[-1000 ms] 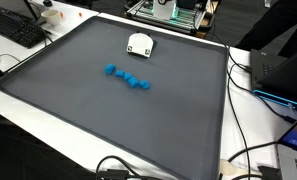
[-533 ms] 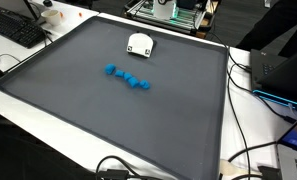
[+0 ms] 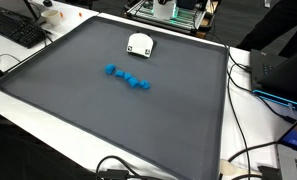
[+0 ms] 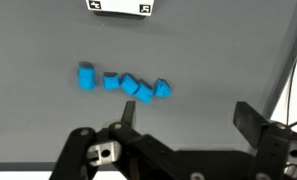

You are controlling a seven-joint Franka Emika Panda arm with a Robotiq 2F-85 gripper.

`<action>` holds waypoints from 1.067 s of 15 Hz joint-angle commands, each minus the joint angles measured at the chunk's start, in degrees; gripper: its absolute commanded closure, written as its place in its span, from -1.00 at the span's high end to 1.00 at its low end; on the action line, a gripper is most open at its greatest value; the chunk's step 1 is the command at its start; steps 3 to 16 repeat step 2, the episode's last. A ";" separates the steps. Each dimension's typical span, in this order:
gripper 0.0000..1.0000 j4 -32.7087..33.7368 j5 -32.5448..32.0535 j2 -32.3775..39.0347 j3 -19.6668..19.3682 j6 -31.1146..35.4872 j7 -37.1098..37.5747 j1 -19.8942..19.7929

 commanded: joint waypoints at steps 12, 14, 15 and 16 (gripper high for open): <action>1.00 0.48 -0.01 0.33 0.01 -0.70 -1.29 0.05; 1.00 0.48 -0.01 0.33 0.01 -0.70 -1.29 0.05; 1.00 0.48 -0.01 0.33 0.01 -0.70 -1.29 0.05; 1.00 0.48 -0.01 0.33 0.01 -0.70 -1.29 0.05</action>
